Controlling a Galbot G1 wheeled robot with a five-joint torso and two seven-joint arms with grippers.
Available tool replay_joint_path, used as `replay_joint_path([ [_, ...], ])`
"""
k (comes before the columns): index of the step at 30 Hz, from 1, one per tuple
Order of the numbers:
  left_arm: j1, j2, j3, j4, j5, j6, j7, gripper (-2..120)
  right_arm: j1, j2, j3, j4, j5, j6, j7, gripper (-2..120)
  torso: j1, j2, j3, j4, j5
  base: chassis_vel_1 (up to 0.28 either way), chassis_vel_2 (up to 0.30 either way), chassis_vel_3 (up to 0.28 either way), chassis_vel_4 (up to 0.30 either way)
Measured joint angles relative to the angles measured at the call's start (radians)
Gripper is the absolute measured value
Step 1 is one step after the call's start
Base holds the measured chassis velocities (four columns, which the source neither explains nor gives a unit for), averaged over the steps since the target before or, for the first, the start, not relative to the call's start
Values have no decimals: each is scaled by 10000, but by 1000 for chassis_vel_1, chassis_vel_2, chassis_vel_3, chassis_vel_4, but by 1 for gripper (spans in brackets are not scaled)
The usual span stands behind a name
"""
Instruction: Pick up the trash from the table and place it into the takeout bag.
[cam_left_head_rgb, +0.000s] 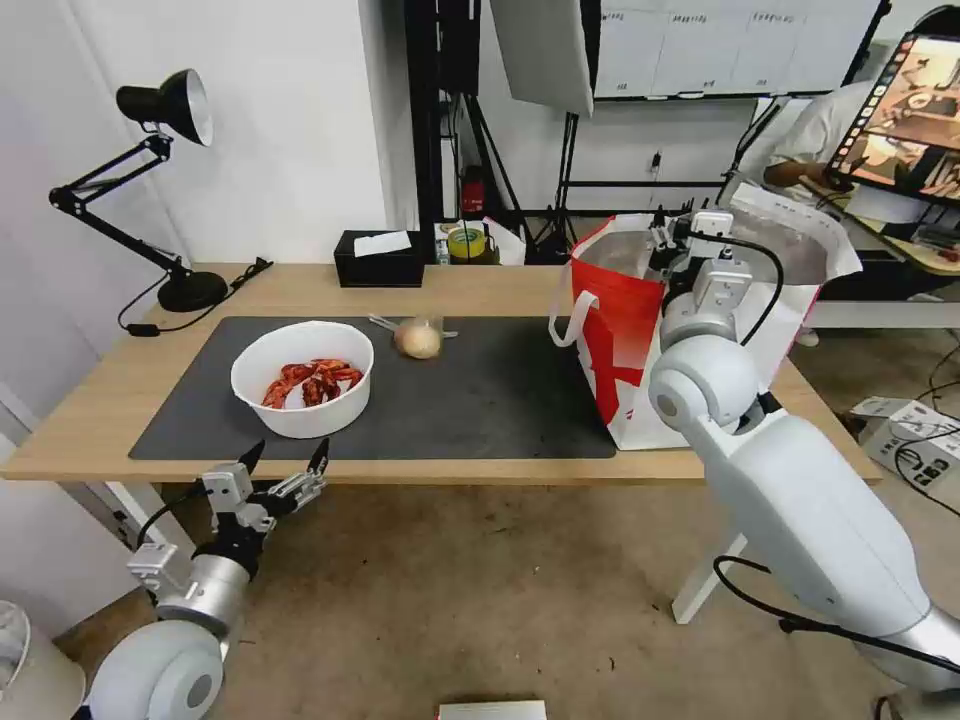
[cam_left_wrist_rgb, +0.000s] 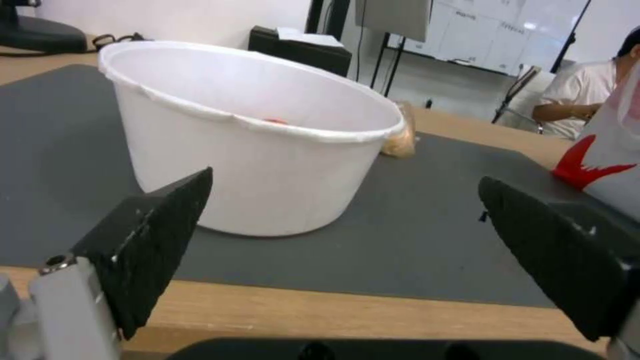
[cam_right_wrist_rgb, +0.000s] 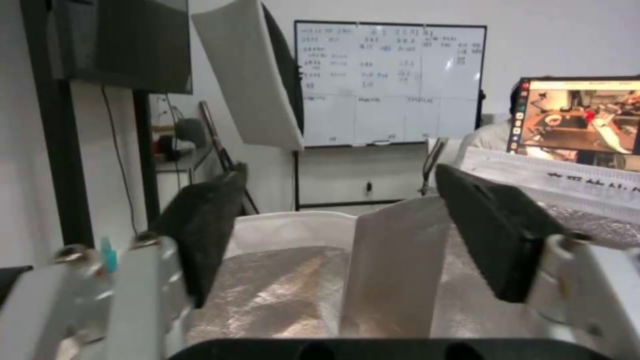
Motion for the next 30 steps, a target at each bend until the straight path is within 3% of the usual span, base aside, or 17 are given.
replay_joint_path([
  [5, -47, 43, -28, 3, -7, -1, -12, 100, 43, -15, -36, 75, 66, 185, -366, 97, 0, 0, 0, -1, 0, 0, 0, 0, 0],
  [8, -51, 16, -33, 12, 4, -5, -13, 100, 105, -59, -138, 130, 117, 543, -1015, 100, 0, 0, 0, 0, 0, 0, 0, 0, 0],
  [14, -46, -114, -28, 8, -18, -15, -127, 100, 68, -140, -403, 351, 313, 1252, -2495, 100, -1, 0, 0, 0, 0, 0, 0, 0, 0],
  [20, -47, -171, -37, 6, -17, -40, -200, 100, -437, -455, -633, 680, 623, 2258, -4698, 100, -1, 0, 0, 1, 0, 0, 0, 0, 0],
  [30, -41, -292, -46, 10, 81, -99, -201, 100, -2233, -948, -369, 1046, 344, 2867, -6255, 100, 0, 0, 0, -1, 1, 0, 0, 0, 0],
])
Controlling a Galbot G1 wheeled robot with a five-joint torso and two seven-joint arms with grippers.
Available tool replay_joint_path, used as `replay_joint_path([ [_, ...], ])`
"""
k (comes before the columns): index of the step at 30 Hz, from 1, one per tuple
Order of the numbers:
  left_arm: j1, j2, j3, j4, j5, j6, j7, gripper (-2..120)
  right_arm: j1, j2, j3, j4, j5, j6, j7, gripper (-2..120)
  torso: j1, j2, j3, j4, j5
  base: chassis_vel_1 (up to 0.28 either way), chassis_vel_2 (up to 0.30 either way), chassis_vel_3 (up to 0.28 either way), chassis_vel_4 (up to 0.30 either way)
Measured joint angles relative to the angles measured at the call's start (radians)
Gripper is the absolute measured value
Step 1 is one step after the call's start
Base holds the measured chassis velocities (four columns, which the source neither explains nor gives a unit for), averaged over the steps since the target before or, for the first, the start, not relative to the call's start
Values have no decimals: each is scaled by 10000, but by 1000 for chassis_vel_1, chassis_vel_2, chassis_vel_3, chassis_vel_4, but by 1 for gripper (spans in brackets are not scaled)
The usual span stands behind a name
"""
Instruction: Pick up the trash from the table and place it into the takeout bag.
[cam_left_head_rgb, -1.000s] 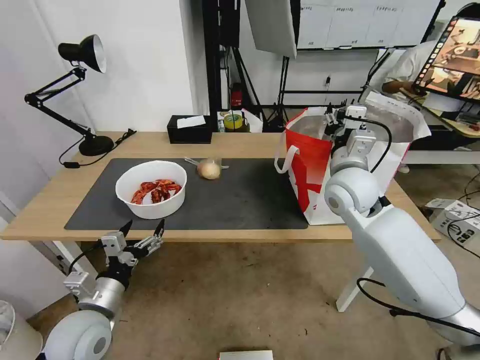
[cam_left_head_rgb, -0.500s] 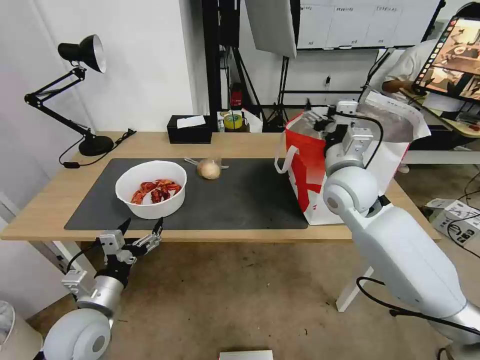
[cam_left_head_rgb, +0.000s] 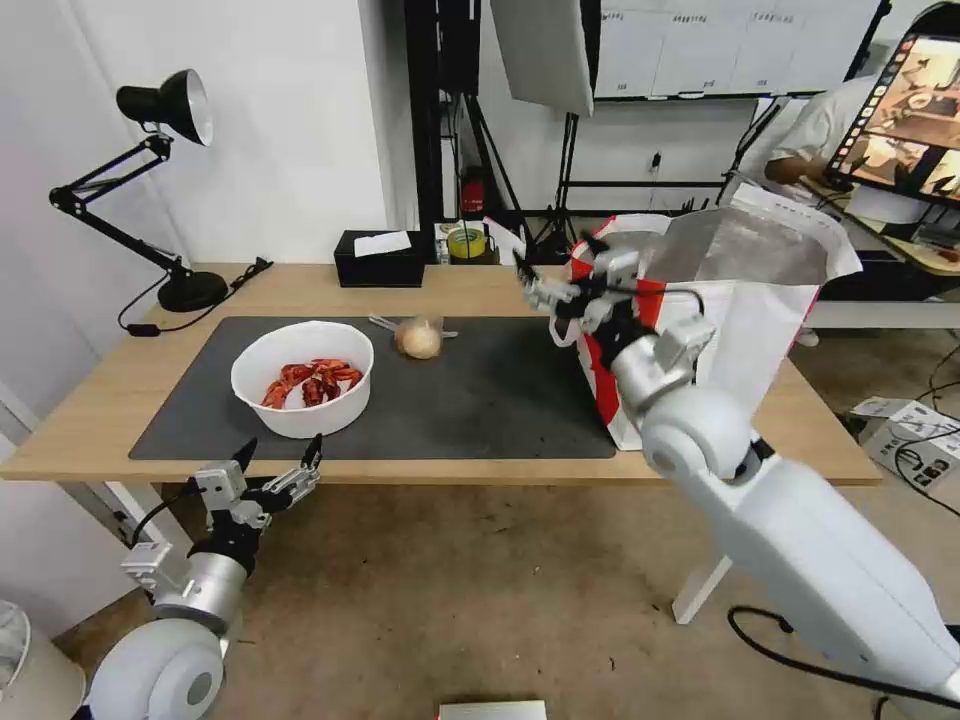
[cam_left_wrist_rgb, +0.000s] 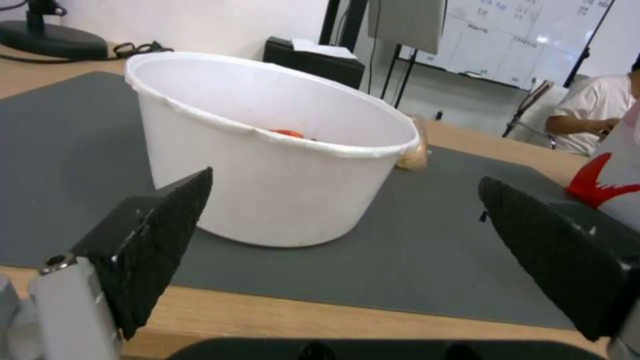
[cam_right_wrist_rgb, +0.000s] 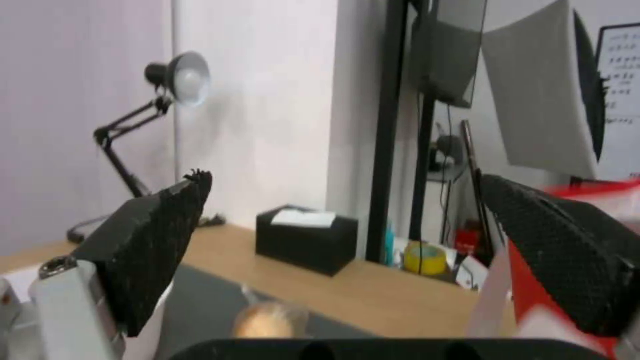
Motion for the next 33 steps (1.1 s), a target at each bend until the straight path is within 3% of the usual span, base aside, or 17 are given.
replay_joint_path([
  [12, -2, -209, 87, 128, 174, -70, 29, 100, -2999, -520, 1531, 628, -1010, 451, -610, 100, -1, 0, -1, 0, 0, 0, 0, 0, 0],
  [21, 35, -341, 74, 321, 265, -129, 66, 100, -5507, 203, 2477, 911, -1969, 1236, -629, 100, 0, 0, -1, 0, 0, 0, 0, 0, 0],
  [33, 287, -361, -125, 428, 433, -154, 289, 100, -7114, 879, 3137, 1197, -2610, 1797, -635, 100, 0, 1, -1, 0, -2, 0, 0, 0, 0],
])
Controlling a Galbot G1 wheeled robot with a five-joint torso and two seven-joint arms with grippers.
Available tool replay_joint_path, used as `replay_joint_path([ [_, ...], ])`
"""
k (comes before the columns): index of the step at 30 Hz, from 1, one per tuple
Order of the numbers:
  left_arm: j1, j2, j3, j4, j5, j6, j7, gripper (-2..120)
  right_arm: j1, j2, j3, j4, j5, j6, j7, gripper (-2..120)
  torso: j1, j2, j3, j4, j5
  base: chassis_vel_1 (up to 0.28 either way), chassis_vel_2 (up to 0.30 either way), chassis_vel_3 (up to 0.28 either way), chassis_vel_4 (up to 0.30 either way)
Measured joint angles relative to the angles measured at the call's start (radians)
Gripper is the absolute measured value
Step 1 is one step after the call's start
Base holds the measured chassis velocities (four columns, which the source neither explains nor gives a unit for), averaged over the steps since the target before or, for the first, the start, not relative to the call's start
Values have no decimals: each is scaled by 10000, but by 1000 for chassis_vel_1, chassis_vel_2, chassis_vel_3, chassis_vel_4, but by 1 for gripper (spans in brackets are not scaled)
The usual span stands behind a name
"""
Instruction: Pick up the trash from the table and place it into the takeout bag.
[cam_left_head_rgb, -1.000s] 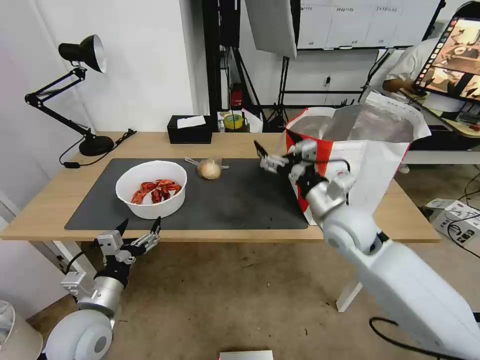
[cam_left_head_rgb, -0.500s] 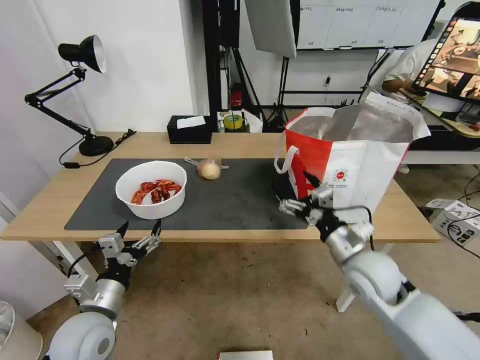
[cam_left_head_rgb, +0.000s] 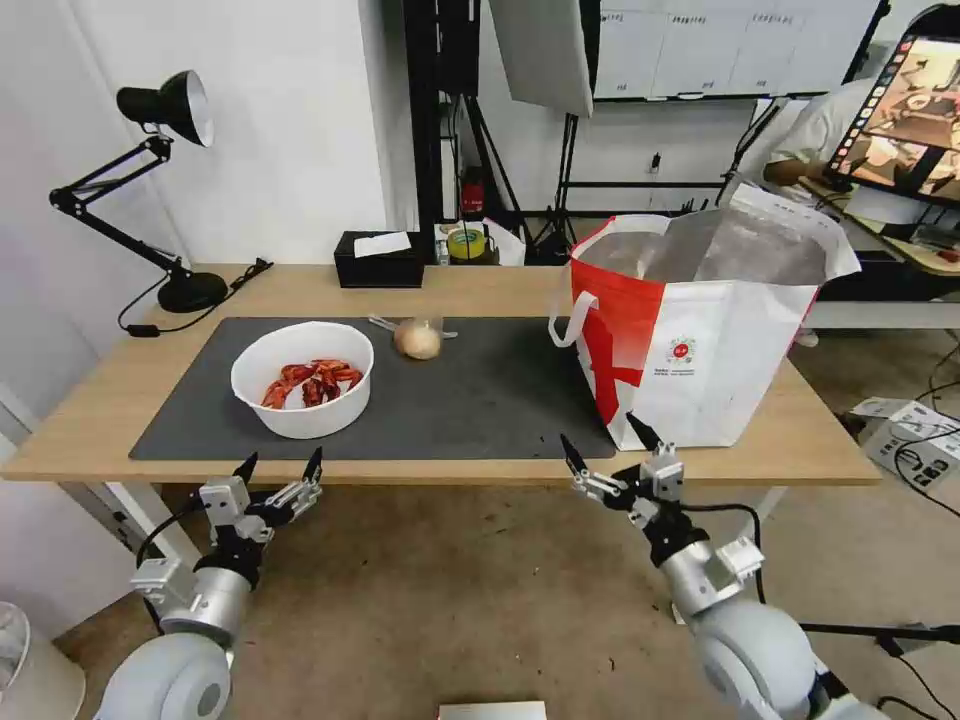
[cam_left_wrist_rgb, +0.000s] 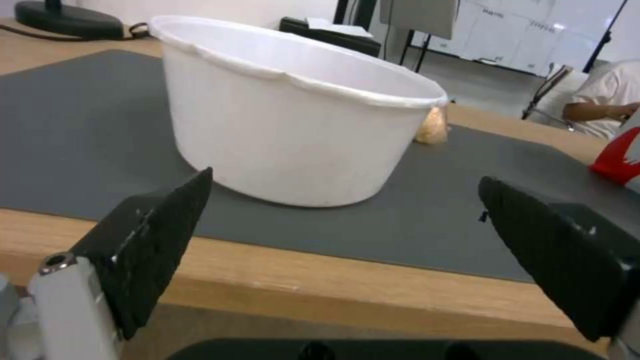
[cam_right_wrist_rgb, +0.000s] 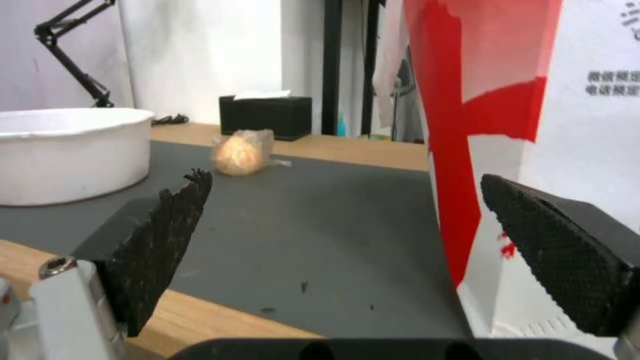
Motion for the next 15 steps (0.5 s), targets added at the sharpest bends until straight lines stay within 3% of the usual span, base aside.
replay_joint_path([
  [15, 332, -109, -179, -75, 151, -113, 166, 100, -670, 248, 99, -128, -280, 207, -17, 100, 0, 0, 0, 0, 0, 0, 0, 0, 0],
])
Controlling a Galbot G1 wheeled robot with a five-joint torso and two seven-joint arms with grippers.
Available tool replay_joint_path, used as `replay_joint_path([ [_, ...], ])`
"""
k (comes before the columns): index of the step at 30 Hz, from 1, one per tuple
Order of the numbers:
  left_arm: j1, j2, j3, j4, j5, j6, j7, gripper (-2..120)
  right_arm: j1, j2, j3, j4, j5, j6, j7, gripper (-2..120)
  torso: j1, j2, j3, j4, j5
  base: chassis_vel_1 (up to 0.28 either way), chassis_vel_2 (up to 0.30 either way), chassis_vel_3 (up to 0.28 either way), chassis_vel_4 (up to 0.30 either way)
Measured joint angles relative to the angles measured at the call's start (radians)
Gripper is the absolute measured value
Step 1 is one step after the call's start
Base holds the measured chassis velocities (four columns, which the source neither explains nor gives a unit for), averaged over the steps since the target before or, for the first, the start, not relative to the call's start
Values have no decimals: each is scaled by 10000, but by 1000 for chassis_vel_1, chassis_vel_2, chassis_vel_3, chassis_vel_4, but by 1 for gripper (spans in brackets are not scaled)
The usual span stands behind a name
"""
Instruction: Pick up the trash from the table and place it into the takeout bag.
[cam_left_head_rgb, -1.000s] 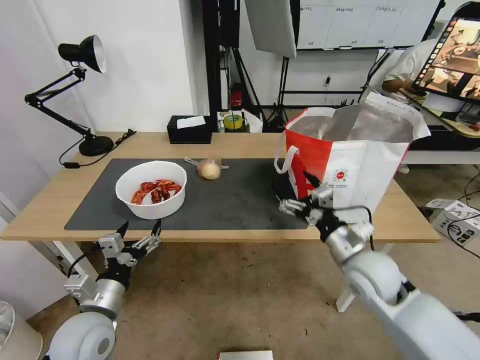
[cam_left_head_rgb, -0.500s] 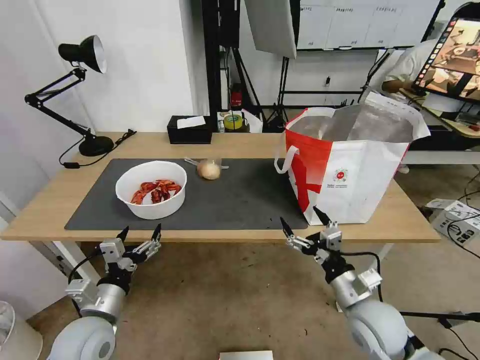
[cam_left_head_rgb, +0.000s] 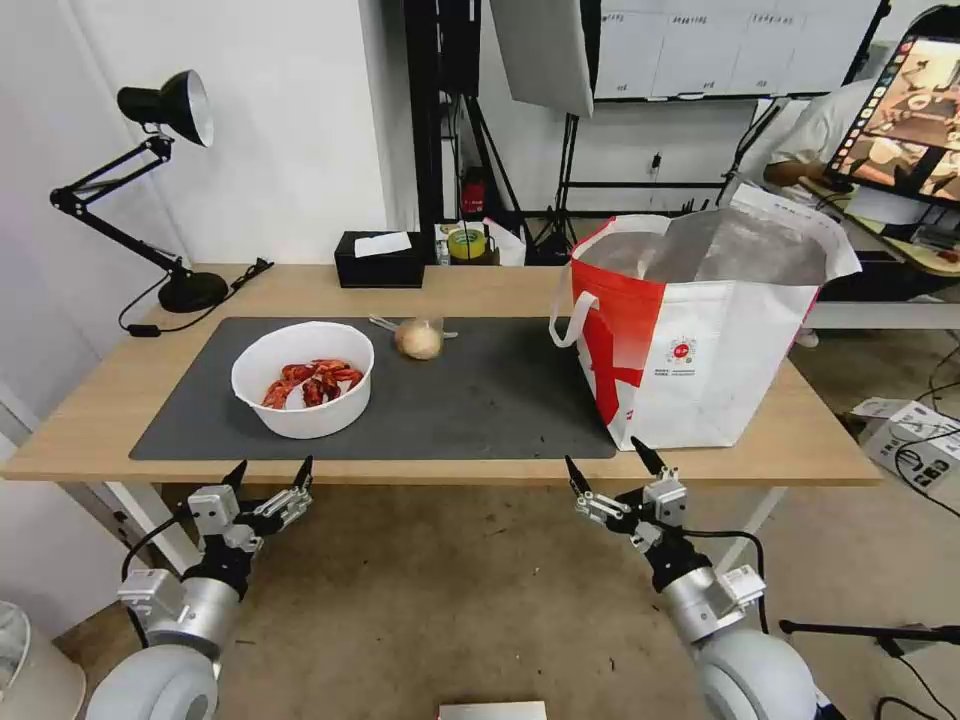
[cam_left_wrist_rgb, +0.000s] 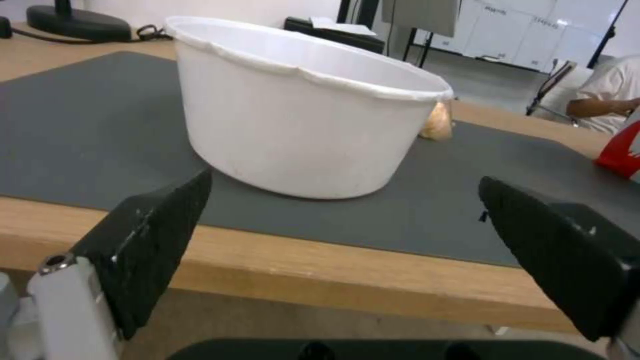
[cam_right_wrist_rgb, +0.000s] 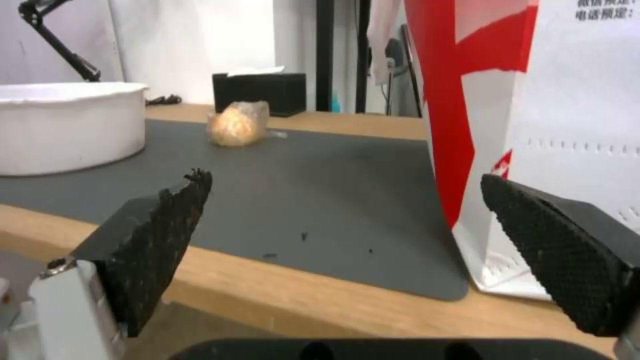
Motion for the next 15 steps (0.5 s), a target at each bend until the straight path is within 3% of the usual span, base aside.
replay_joint_path([
  [15, 170, -83, -25, -80, 42, -1, -8, 100, -214, 107, -117, 7, 27, 25, 56, 100, 0, -1, 0, 0, 1, 0, 0, 0, 0],
])
